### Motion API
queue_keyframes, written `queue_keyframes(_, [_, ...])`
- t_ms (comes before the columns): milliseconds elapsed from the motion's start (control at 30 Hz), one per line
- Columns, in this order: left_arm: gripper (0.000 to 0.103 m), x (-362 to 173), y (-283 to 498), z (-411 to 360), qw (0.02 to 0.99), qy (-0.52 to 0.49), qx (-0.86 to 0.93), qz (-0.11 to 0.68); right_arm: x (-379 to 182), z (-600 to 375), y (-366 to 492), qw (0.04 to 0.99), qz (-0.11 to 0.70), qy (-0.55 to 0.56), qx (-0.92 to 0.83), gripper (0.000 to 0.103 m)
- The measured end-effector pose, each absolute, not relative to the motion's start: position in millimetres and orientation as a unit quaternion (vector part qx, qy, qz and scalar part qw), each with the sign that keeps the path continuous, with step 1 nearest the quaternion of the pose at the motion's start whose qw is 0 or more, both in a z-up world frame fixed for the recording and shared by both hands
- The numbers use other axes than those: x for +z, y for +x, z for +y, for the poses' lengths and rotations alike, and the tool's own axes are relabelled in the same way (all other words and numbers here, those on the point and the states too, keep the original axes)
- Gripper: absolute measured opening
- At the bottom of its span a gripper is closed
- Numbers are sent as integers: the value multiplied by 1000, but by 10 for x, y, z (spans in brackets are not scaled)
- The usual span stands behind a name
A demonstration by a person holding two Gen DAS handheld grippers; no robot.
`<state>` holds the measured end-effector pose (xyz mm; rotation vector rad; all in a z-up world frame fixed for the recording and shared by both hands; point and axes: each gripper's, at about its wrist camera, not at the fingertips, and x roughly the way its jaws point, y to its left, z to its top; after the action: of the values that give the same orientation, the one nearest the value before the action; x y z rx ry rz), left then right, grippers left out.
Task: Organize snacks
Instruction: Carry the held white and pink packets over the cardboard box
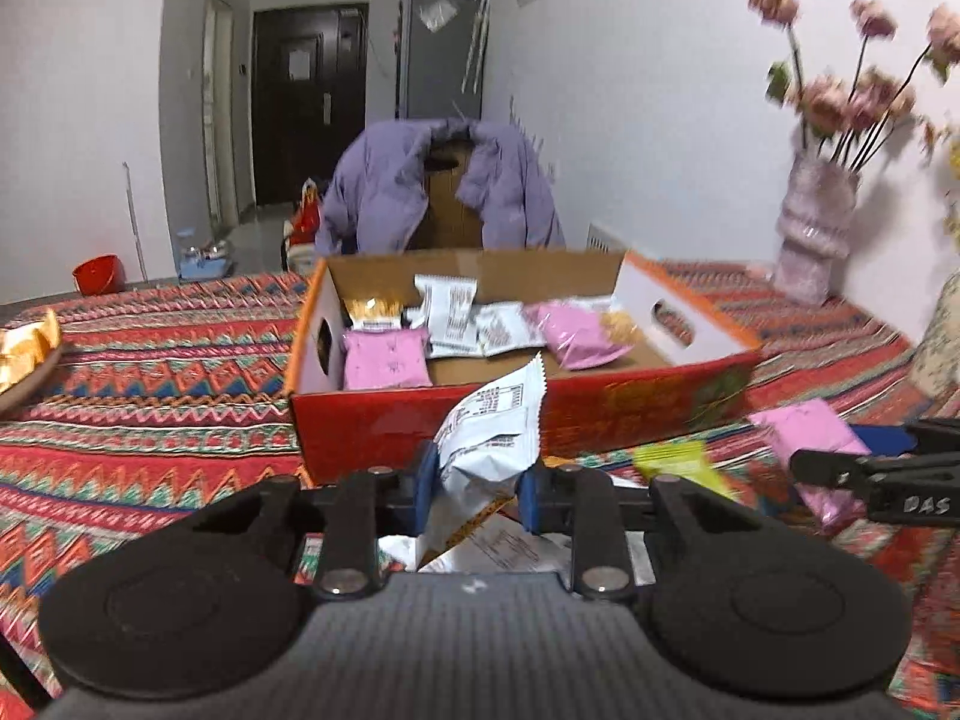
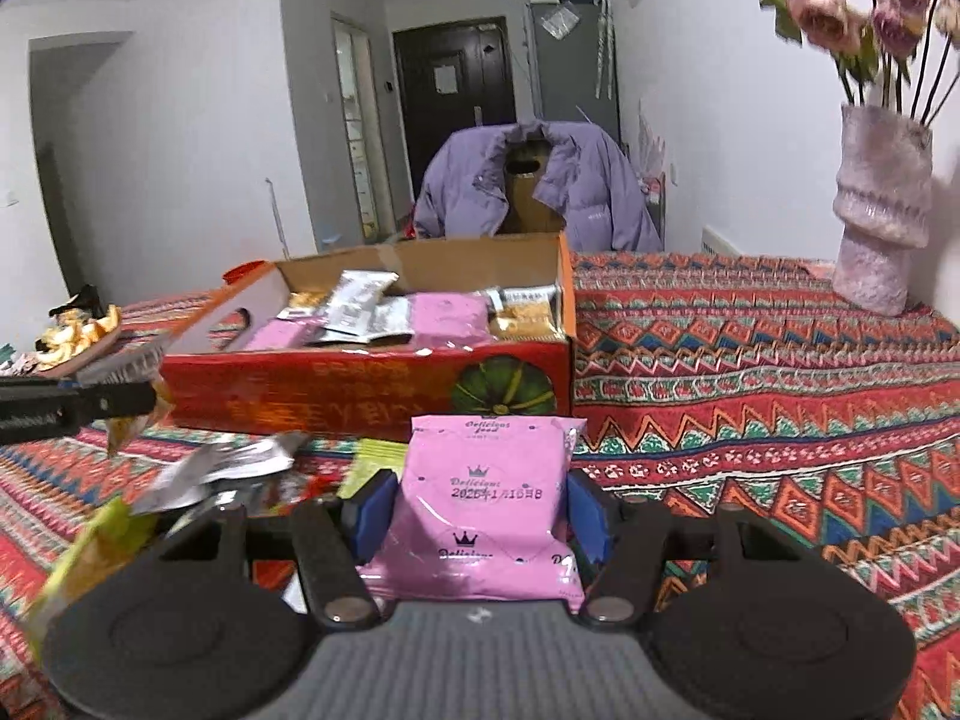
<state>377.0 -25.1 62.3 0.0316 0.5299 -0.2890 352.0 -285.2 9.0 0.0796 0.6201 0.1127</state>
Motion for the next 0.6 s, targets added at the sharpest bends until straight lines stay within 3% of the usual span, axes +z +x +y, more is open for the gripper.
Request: queue_keyframes(600, [27,1019,2023,39,965,-43,-121,230,535,-2391,2057,956,265,7,124,60])
